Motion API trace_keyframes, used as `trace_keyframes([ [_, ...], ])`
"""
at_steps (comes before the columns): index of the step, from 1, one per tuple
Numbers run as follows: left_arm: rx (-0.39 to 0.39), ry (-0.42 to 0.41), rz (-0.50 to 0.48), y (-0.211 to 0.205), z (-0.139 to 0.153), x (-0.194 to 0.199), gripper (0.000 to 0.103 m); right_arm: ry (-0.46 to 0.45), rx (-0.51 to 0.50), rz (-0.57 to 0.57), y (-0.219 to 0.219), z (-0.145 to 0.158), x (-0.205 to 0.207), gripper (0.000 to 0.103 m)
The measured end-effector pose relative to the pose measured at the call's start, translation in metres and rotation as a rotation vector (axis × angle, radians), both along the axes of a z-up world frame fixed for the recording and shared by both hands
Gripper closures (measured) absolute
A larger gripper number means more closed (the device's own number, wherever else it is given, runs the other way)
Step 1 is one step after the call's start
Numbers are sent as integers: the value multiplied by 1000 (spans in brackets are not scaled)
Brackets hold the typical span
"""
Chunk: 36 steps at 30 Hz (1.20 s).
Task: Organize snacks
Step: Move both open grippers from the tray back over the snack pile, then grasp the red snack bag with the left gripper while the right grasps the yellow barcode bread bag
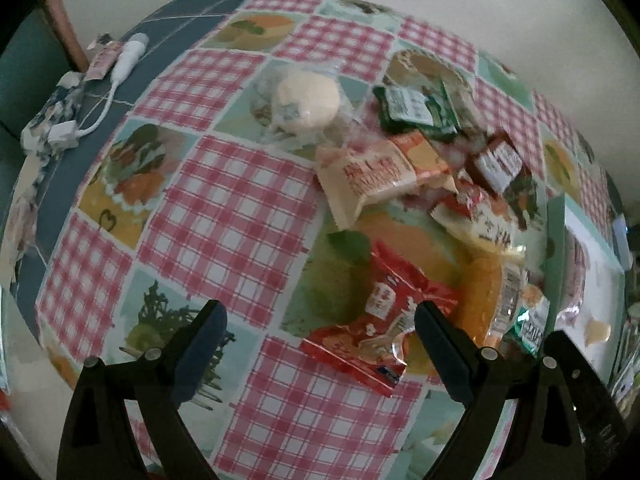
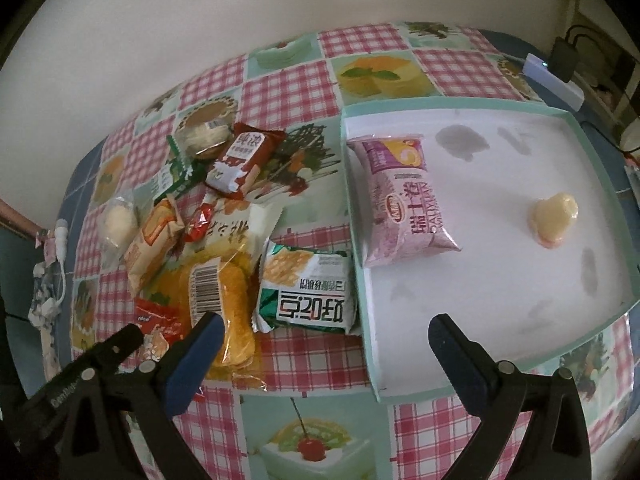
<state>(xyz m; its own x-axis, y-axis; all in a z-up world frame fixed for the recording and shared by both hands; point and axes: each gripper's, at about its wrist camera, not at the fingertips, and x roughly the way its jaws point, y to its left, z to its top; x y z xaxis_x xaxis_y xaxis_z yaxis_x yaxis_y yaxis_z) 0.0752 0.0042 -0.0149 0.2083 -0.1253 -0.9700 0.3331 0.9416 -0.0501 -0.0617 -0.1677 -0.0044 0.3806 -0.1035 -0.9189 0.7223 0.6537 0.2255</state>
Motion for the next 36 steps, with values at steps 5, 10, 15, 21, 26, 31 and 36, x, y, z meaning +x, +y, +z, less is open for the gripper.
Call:
trace_keyframes([
  [5, 39, 41, -61, -18, -15, -5, 8, 10, 4, -9, -2, -3, 0, 0],
  [10, 89, 32, -18, -17, -22, 2, 8, 5, 11, 6, 0, -5, 3, 0],
  [15, 68, 37, 147, 15, -24, 24, 8, -10, -6, 47, 10, -4, 12, 0],
  [21, 43, 62, 235, 37, -29, 37, 9, -54, -32, 139, 33, 2, 35, 4],
  [26, 26, 63, 233, 56, -26, 46, 17, -64, -60, 230, 54, 2, 54, 24],
  [31, 29, 59, 233, 57, -24, 57, 25, -26, -59, 278, 66, -9, 66, 49],
  [36, 29, 64, 236, 60, -29, 66, 25, 8, -89, 286, 69, -16, 71, 58],
])
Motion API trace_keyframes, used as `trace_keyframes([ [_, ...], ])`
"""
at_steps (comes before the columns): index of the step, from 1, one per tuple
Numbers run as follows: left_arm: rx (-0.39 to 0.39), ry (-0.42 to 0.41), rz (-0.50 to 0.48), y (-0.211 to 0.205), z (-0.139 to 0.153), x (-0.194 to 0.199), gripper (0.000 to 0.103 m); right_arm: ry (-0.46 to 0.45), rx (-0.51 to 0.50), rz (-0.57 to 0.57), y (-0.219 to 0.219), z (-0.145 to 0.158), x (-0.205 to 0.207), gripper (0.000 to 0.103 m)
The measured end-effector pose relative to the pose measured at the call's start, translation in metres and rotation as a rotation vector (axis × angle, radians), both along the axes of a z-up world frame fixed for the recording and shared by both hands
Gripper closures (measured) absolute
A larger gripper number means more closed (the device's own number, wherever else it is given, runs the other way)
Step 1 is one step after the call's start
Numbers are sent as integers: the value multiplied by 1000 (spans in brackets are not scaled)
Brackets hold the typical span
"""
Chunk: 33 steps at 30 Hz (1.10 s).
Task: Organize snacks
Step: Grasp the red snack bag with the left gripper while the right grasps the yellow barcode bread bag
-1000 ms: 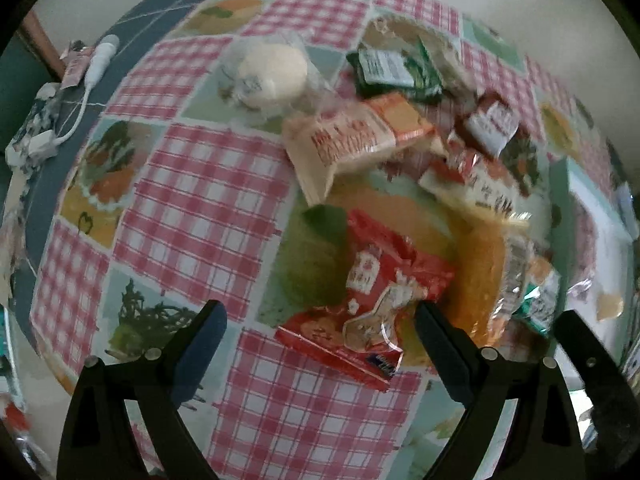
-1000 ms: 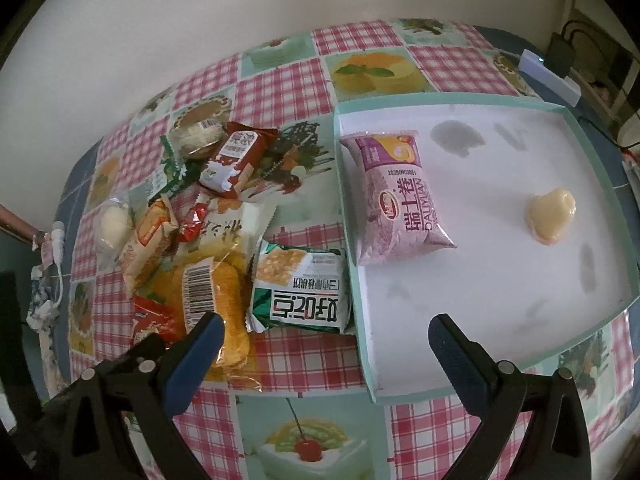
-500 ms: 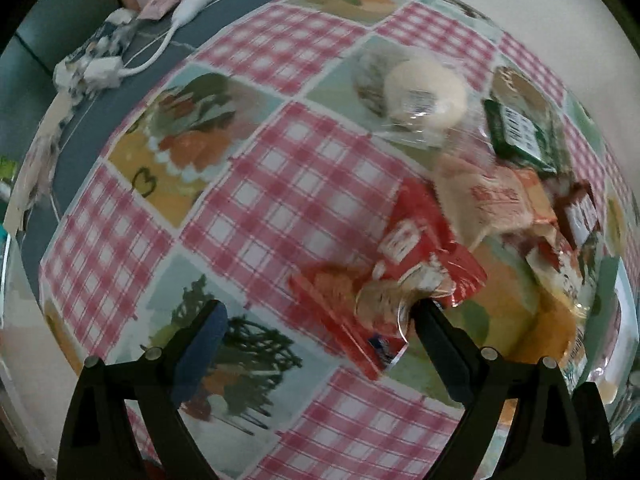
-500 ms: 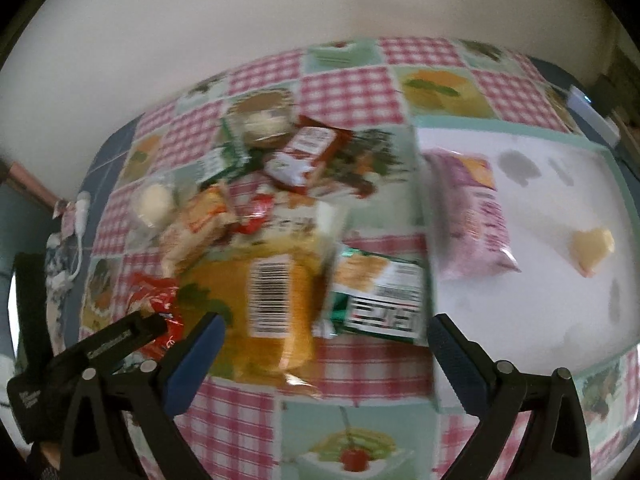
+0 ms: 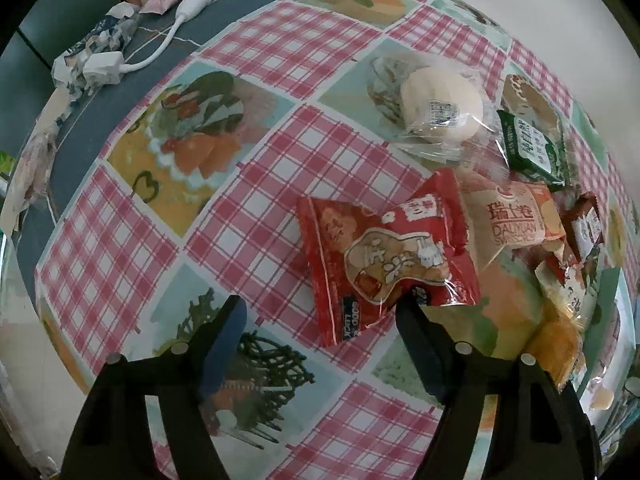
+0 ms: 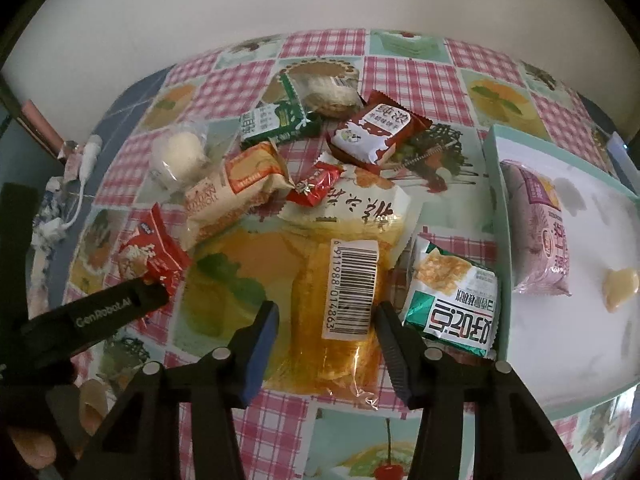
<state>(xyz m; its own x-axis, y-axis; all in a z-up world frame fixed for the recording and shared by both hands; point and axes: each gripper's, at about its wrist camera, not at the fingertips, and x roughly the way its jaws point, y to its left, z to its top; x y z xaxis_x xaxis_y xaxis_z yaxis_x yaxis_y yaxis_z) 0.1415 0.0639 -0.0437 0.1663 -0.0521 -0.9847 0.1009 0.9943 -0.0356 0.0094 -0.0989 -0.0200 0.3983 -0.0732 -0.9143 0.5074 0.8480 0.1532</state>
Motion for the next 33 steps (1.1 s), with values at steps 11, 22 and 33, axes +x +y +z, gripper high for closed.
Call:
trace_keyframes([
  [11, -10, -21, -16, -1, -2, 1, 82, -10, 6, 27, 6, 6, -2, 64],
  [22, -118, 11, -23, 8, 5, 0, 89, -11, 22, 16, 1, 10, -7, 64],
  [33, -170, -62, -13, 36, 28, 4, 14, -8, 61, -19, -12, 9, -10, 64],
])
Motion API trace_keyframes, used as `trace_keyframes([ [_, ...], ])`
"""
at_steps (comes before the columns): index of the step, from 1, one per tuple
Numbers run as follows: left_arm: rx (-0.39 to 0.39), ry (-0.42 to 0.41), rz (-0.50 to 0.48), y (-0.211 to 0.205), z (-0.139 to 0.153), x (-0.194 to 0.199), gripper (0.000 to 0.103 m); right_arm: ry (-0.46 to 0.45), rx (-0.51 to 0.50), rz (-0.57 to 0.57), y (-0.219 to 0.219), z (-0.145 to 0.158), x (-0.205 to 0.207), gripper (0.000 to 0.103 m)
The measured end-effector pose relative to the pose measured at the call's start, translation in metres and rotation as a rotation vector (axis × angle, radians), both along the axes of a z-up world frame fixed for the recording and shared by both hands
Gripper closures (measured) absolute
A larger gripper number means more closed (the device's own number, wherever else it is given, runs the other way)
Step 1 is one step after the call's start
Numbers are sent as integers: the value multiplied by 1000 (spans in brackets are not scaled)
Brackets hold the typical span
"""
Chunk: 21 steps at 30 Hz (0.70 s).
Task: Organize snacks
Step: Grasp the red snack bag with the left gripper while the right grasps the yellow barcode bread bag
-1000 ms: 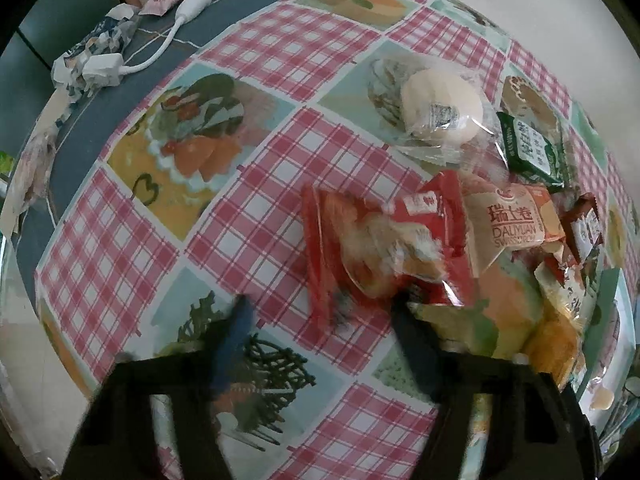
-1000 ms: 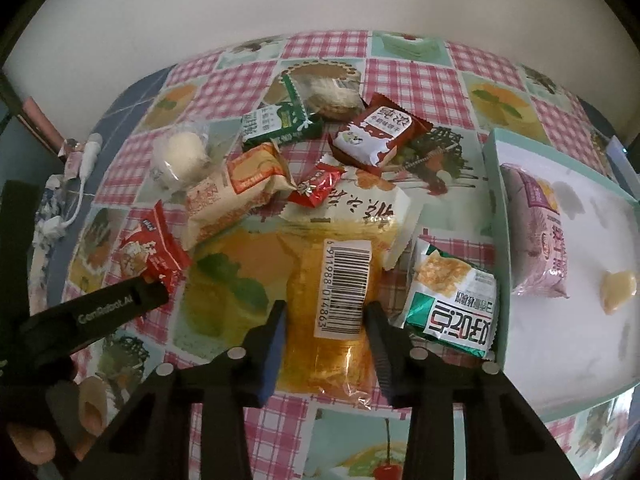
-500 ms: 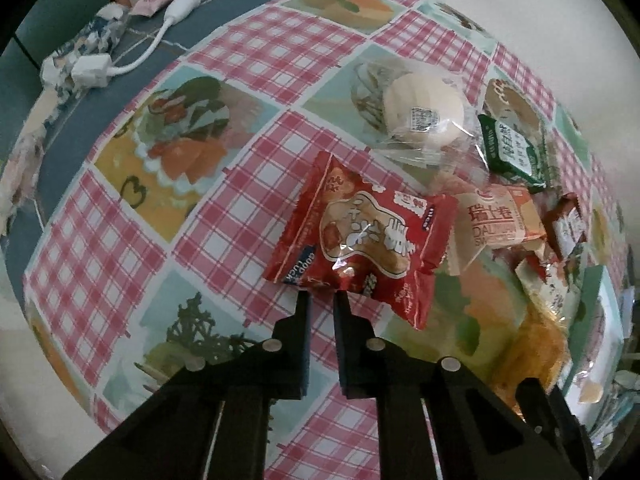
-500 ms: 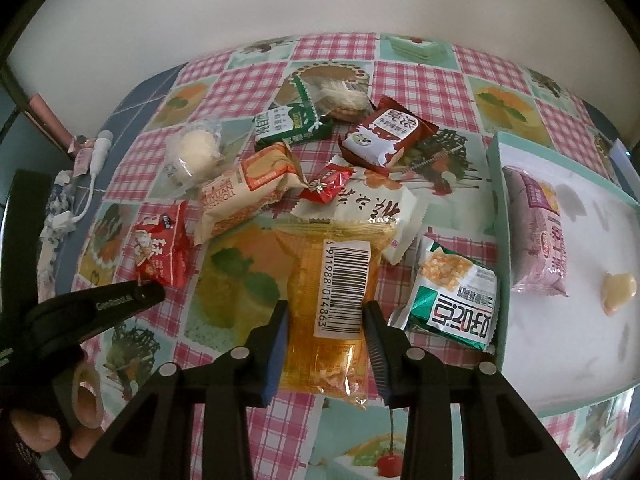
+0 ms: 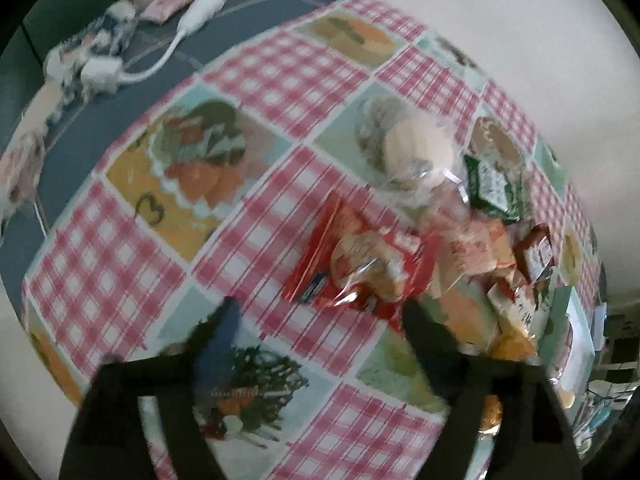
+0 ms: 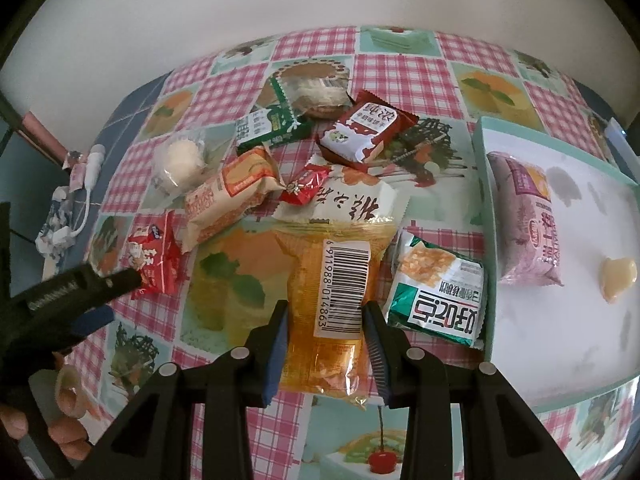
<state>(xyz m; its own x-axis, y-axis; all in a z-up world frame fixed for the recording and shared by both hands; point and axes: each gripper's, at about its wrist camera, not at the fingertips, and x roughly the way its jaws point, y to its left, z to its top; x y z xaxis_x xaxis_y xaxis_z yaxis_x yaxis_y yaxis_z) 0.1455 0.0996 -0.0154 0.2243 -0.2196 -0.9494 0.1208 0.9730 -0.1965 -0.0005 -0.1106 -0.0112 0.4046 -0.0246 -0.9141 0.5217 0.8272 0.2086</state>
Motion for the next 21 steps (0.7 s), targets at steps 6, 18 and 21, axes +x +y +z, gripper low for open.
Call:
trace_keyframes([
  [6, 83, -72, -66, -27, 0, 5, 6, -13, 26, -10, -5, 2, -3, 64],
  [18, 228, -87, -108, -66, -35, 18, 4, -14, 48, -11, -8, -1, -4, 64],
  [21, 246, -96, -106, -65, -34, 16, 14, -16, 51, -14, -9, -1, -4, 64],
])
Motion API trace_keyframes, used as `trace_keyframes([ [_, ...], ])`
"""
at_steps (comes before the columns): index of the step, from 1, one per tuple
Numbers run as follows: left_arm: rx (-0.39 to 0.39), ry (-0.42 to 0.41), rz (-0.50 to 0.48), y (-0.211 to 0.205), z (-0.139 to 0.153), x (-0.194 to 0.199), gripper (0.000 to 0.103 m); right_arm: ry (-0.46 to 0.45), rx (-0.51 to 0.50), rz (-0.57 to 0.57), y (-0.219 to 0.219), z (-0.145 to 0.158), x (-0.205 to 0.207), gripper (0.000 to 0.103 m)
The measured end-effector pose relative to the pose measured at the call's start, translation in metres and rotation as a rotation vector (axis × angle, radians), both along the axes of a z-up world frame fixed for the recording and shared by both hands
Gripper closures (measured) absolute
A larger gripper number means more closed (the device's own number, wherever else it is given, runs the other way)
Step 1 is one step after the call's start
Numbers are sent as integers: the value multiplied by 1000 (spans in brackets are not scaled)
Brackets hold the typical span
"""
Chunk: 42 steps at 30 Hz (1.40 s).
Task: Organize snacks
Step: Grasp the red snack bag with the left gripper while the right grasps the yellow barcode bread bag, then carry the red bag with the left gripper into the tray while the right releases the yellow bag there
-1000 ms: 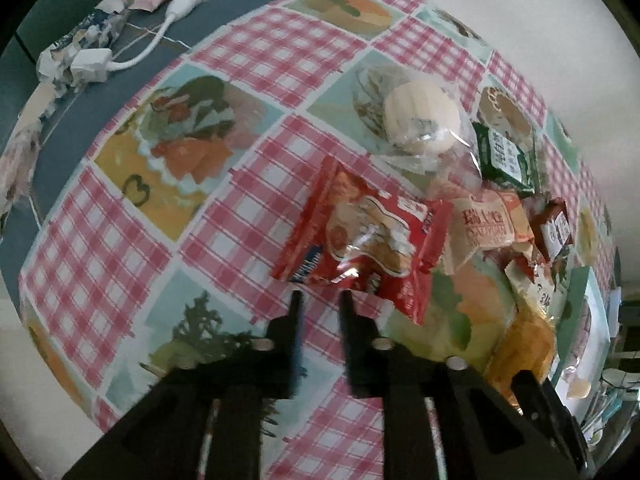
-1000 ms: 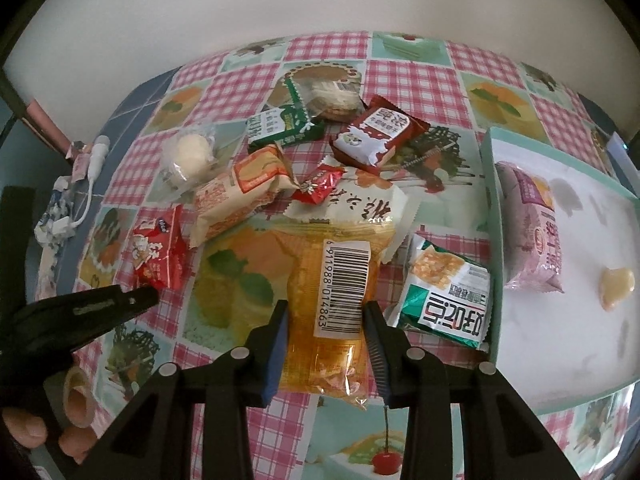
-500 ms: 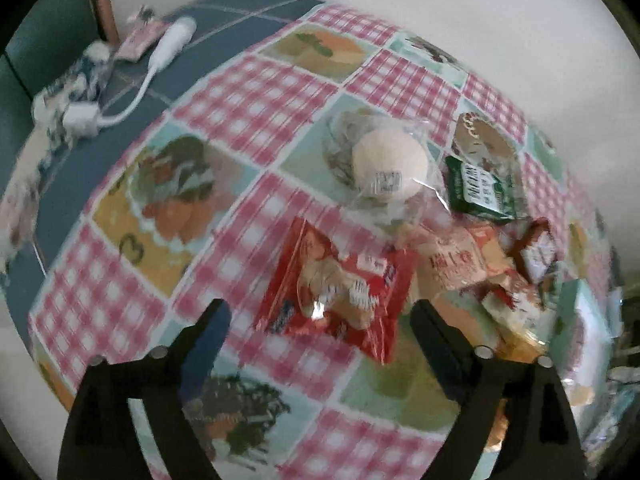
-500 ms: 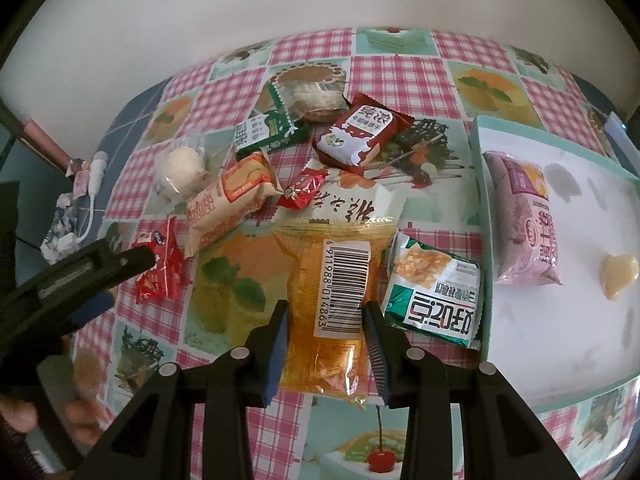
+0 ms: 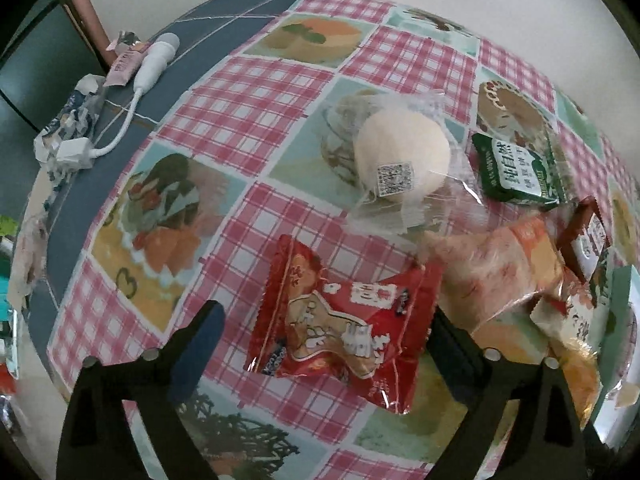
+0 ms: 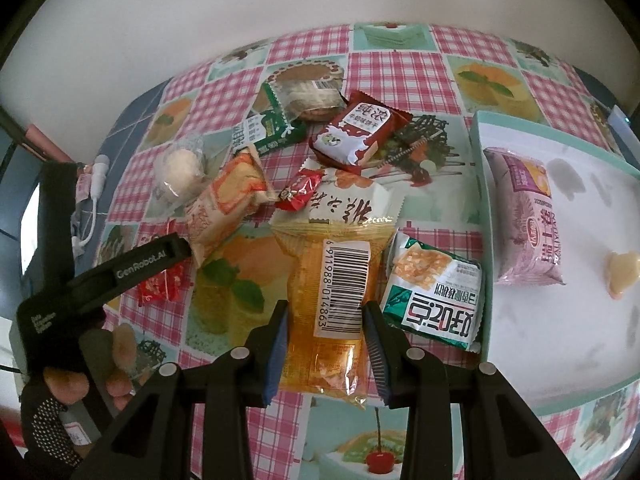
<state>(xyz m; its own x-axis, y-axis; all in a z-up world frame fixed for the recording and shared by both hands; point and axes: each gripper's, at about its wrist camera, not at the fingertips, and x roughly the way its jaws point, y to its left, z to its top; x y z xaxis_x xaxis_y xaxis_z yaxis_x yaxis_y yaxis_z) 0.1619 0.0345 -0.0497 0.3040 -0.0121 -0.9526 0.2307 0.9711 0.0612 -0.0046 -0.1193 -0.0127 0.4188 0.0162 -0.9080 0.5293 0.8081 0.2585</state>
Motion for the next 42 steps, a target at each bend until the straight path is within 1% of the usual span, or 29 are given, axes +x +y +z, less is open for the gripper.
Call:
trace_keyframes([
  [1, 9, -2, 3, 1, 0, -1, 26, -1, 0, 0, 0, 0, 0, 64],
  [3, 13, -7, 7, 3, 2, -4, 26, -2, 1, 0, -1, 0, -1, 64],
  [4, 12, -8, 8, 5, 2, -5, 29, -2, 1, 0, -1, 0, 0, 64],
  [8, 24, -29, 22, 7, 10, -13, 39, -9, 7, -4, -2, 3, -2, 64],
  [9, 28, -37, 19, 7, 12, -15, 45, -12, 10, -5, -3, 4, -2, 64],
  [10, 29, -38, 19, 7, 13, -17, 48, -15, 13, -6, -3, 5, -3, 64],
  [14, 20, -32, 28, 9, 18, -21, 49, -32, 11, -7, -5, 11, -7, 64],
  [17, 31, -49, 36, 10, 22, -24, 49, -48, 14, -11, -7, 16, -9, 64],
  [21, 34, -83, 37, 9, 38, -36, 49, -71, 19, -31, -13, 24, -14, 64],
  [24, 23, -121, 11, 1, 55, -49, 49, -86, 4, -52, -21, 33, -20, 64],
  [27, 7, -160, -41, -17, 72, -66, 49, -106, -22, -82, -30, 44, -28, 64],
  [29, -3, -174, -76, -29, 77, -71, 49, -113, -36, -107, -39, 49, -35, 64],
  [34, -14, -213, -200, -73, 93, -102, 49, -109, -71, -191, -66, 57, -56, 64],
  [37, -19, -216, -263, -94, 96, -114, 49, -103, -85, -234, -82, 58, -68, 64],
  [42, -29, -197, -360, -135, 97, -135, 48, -94, -96, -300, -110, 57, -86, 64],
])
